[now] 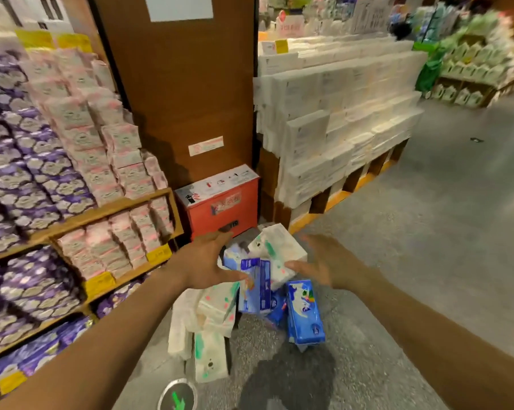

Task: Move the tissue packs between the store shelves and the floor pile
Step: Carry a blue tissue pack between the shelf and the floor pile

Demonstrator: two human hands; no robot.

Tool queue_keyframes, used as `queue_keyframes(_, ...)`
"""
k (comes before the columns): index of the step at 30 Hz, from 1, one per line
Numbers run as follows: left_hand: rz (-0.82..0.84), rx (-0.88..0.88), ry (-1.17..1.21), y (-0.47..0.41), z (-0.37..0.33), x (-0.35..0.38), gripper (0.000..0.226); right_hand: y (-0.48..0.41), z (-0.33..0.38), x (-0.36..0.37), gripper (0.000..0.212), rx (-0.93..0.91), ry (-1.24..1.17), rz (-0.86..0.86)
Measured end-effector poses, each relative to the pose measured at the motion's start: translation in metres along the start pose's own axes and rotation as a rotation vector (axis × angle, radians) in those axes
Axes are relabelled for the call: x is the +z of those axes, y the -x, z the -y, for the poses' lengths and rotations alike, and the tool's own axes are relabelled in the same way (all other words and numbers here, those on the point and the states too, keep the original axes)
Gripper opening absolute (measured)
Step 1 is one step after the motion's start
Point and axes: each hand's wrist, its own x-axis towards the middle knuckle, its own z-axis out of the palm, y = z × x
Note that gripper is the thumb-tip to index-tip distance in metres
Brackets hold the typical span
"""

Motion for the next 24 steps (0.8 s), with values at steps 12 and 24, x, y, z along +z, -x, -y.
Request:
queue_keyframes(12, 0.174, -0.001, -0.029, -0.286, 0.103, 0.102, 0.143, -0.245, -0.119, 0.119, 0.081, 0.201, -0.212, 0.161)
queue_keyframes(24, 0.246, 0.081, -0.079, -0.524, 0.258, 0.408, 0.115, -0.445, -0.254, 0.422, 0.105, 0.396, -0.268, 0.235)
